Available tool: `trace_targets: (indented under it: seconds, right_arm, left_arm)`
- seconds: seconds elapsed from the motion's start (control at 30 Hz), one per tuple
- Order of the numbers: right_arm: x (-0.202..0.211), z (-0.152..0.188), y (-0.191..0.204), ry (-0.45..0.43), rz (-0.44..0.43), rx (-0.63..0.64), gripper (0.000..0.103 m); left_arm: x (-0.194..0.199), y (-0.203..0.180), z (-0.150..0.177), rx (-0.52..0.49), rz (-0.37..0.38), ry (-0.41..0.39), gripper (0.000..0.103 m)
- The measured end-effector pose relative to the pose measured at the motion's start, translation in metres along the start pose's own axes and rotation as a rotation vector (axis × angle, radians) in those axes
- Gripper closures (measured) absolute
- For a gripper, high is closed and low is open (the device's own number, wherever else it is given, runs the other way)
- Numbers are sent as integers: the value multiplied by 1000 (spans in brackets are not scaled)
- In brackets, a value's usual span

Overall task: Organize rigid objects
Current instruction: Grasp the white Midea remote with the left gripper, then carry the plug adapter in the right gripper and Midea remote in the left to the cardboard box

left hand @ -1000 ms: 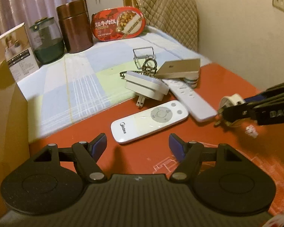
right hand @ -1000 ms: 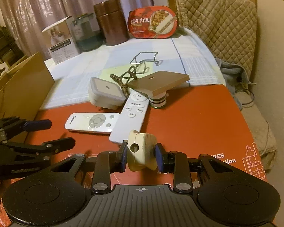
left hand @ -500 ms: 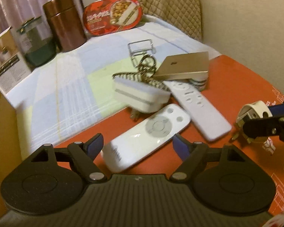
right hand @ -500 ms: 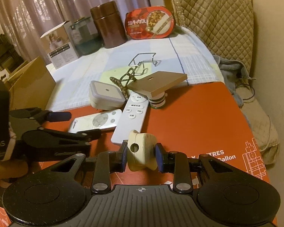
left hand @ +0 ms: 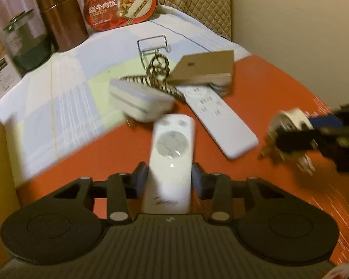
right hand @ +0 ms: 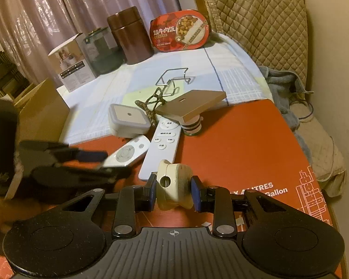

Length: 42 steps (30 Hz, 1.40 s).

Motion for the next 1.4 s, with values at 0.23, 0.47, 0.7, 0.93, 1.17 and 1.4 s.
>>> trace_targets:
  seconds: [0.23,0.47,0.7,0.93,1.17,1.4]
  right_arm:
    - [6,12,10,15,-11,28,76]
    - [3,17,21,18,-11,52,76]
    - [1,17,23,20,-14,61,76]
    - [8,9,34,-24,-26,63,76]
    - [18,-7,60,-83,-59,70,76]
    - [12,-12,82,-78,-79,90,76]
  left_arm:
    - [47,5,58,153,-9,-35,68]
    - [51,8,76,176,-50,-140,64]
    - [49,8,71,198,-40,-147,67]
    - [61,11,67,230,-34,-164,68]
    - [83,20,57,251,-41,-215,68]
    - [76,25,74,263,-46,-162,68]
Point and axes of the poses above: each gripper's, at about its wrist camera, not at the fingertips, and x roughly against the way its jaws point, y to its left, z to its underside, the point moved 5 cm from there along -x, roughly the way its jaws point, and after that the axes turned 5 degrees about x, right-handed, at the moved point
